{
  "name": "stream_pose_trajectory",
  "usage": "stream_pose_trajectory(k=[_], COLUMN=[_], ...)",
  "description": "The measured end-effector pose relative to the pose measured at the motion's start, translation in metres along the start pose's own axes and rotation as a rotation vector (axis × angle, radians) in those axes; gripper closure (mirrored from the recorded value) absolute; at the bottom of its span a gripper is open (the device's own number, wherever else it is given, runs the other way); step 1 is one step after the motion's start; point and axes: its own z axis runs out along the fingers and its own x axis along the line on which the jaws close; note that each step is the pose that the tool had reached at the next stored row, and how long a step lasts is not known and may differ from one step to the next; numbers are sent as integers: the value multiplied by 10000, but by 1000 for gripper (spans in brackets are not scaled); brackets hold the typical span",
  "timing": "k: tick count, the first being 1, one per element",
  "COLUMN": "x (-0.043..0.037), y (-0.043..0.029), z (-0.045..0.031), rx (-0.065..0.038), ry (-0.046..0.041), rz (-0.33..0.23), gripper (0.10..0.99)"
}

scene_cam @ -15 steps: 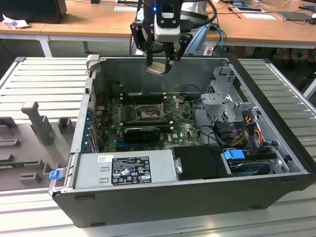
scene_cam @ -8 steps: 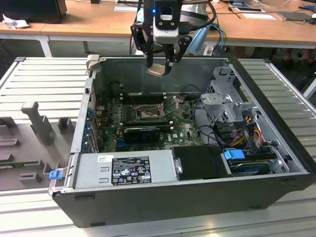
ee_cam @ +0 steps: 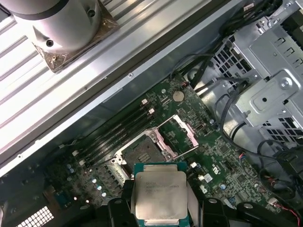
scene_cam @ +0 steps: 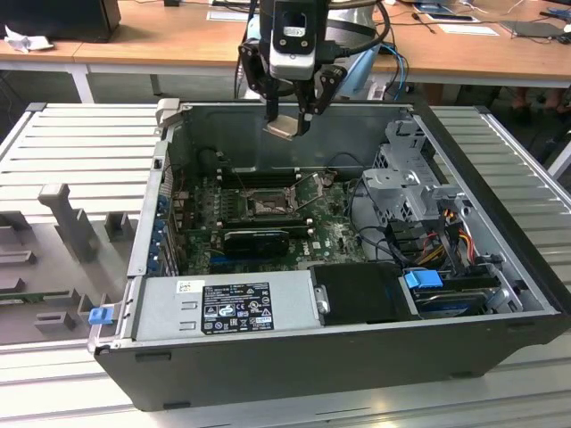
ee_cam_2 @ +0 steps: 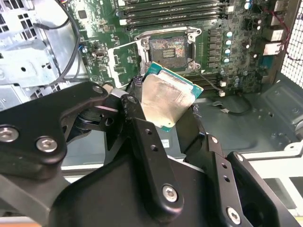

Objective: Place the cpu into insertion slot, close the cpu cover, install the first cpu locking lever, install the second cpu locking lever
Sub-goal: 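Place the cpu into insertion slot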

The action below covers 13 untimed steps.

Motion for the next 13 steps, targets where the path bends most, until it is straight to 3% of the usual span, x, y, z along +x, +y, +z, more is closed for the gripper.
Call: stream_pose_trajectory(k=[7, 13], x=[0, 0], y=[-1, -2], z=[8, 19], rx=[-3, -15], ry=[-65, -153], rz=[667, 1658], gripper=[557, 557])
